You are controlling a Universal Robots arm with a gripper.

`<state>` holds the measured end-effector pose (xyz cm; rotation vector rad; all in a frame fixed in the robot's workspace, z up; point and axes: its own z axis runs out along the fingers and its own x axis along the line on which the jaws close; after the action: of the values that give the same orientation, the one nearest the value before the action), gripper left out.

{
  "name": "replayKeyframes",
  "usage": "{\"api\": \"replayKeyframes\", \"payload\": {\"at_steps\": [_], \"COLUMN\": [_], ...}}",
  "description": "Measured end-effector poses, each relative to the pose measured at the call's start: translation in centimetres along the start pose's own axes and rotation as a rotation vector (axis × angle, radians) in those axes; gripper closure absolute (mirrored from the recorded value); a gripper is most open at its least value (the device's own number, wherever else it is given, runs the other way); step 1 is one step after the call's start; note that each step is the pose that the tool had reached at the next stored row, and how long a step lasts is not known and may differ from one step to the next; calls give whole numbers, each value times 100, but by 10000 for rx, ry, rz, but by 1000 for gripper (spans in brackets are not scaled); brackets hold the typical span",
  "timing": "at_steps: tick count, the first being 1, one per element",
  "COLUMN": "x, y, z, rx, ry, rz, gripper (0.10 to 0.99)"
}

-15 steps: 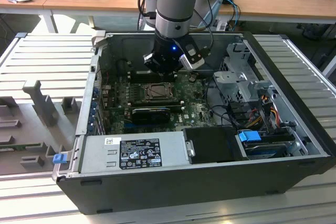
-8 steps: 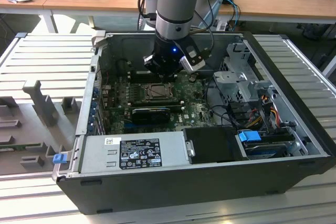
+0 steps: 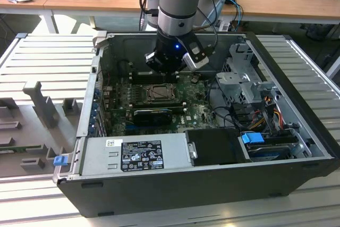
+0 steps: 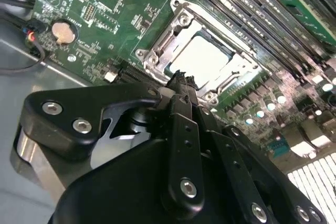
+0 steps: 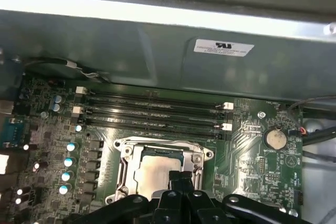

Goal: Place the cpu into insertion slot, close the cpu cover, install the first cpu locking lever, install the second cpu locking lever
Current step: 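Install the second cpu locking lever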

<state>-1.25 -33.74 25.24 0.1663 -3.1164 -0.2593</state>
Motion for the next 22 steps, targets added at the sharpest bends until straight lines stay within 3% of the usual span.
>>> {"api": "replayKeyframes", "payload": {"at_steps": [2, 3, 5, 9, 11, 14, 17, 19, 22], "x": [1, 8, 21, 30, 35, 51, 54, 55, 73], "y": [1, -54, -160, -236, -270, -388, -420, -424, -511], "z": [-107, -116, -90, -10, -7, -18, -22, -23, -35], "rx": [1, 4, 2, 3, -9, -96, -105, -103, -118], "ry": [-2, -1, -1, 0, -2, -12, -22, -73, -80], "rz": [-1, 3, 2, 5, 6, 4, 61, 368, 397], "gripper": [980, 980, 980, 980, 980, 980, 980, 980, 980]}}
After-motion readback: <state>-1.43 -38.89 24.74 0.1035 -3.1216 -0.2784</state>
